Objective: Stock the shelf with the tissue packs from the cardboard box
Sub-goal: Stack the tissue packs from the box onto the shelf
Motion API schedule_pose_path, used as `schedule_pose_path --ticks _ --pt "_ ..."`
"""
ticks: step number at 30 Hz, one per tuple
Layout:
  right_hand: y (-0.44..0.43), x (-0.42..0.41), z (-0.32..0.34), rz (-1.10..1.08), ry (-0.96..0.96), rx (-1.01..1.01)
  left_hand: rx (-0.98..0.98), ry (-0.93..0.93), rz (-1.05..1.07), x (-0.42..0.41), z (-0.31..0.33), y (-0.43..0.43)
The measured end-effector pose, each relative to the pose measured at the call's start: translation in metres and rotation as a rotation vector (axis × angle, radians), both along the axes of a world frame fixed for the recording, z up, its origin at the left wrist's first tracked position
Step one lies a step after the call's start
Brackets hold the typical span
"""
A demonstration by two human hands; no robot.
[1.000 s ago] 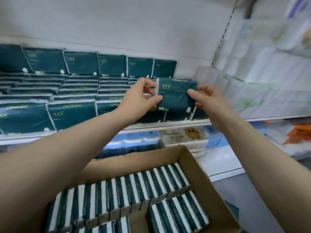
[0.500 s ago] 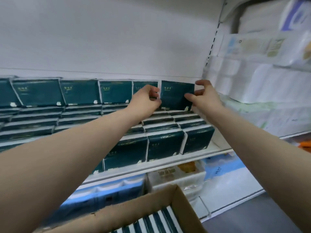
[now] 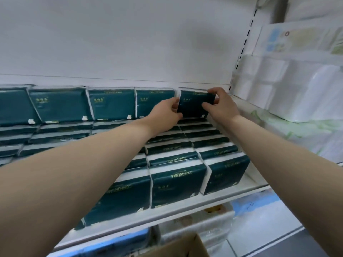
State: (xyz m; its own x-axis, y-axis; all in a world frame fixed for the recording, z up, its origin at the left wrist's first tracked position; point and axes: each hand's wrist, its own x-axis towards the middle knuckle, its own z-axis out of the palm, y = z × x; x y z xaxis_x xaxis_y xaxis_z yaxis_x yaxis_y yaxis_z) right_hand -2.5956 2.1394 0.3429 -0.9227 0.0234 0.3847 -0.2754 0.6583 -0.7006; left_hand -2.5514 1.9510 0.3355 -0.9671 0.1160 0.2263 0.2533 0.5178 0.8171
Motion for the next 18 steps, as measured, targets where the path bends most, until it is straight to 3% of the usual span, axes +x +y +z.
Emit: schedule_pose_path --ticks 4,10,18 --pt "-0.009 -0.011 -0.003 0.075 -0.019 -0.024 -0.033 0.012 0.031 -0.008 -0.001 -0.004" --pt "-0.014 -0.012 -0.003 0.136 -0.094 0.099 -0.107 -0.044 0.043 -0.009 -0.01 -0.008" --pt "-0.014 0.018 0.01 0.052 -0.018 0.227 -0.066 0.026 0.025 0.017 0.001 -0.012"
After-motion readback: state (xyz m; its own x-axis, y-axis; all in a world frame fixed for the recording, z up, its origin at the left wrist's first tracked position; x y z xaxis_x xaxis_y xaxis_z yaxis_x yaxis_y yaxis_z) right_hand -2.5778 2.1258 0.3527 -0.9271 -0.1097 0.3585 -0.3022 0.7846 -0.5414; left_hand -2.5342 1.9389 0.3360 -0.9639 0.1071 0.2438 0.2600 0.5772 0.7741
